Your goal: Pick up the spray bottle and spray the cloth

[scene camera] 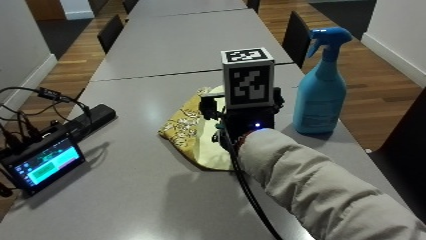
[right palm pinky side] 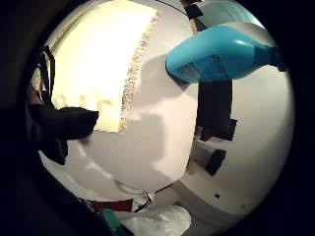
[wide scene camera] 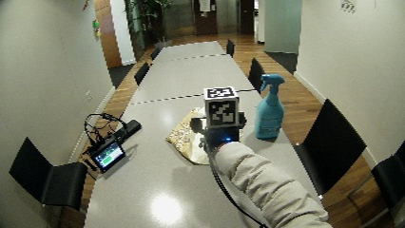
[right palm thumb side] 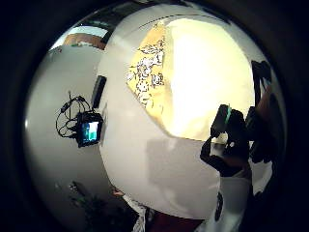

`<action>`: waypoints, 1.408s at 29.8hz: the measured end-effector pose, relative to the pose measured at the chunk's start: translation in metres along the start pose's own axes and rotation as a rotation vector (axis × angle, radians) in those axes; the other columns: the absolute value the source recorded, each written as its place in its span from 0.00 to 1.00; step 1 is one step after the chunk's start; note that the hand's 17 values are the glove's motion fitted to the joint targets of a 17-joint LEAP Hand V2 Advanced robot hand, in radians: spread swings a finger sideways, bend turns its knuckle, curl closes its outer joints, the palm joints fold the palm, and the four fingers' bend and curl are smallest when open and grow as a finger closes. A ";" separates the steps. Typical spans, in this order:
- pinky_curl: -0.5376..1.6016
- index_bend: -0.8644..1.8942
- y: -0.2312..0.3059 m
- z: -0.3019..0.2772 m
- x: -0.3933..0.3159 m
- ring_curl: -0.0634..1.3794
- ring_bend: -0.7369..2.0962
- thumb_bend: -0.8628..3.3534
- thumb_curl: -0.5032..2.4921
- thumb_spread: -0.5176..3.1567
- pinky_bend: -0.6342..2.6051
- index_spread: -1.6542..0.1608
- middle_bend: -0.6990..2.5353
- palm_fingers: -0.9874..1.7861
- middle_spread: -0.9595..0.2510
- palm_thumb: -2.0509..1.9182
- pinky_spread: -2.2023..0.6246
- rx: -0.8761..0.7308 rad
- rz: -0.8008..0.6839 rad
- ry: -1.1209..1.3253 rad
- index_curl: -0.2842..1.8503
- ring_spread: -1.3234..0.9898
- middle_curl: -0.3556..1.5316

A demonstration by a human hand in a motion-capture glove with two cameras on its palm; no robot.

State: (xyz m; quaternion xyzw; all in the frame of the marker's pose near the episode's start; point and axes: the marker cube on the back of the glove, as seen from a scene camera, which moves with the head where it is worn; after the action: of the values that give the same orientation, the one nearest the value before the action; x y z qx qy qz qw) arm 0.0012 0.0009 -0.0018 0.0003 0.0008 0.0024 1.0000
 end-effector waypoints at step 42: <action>0.47 0.39 0.090 -0.048 0.120 0.36 0.51 0.24 0.33 0.34 0.41 0.80 0.42 0.73 0.73 0.75 0.71 0.408 -0.195 -1.001 0.34 0.51 0.42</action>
State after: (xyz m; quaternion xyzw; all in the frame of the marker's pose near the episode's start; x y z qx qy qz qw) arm 0.1205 0.0918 -0.0504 0.1954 -0.4744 -0.0911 0.8535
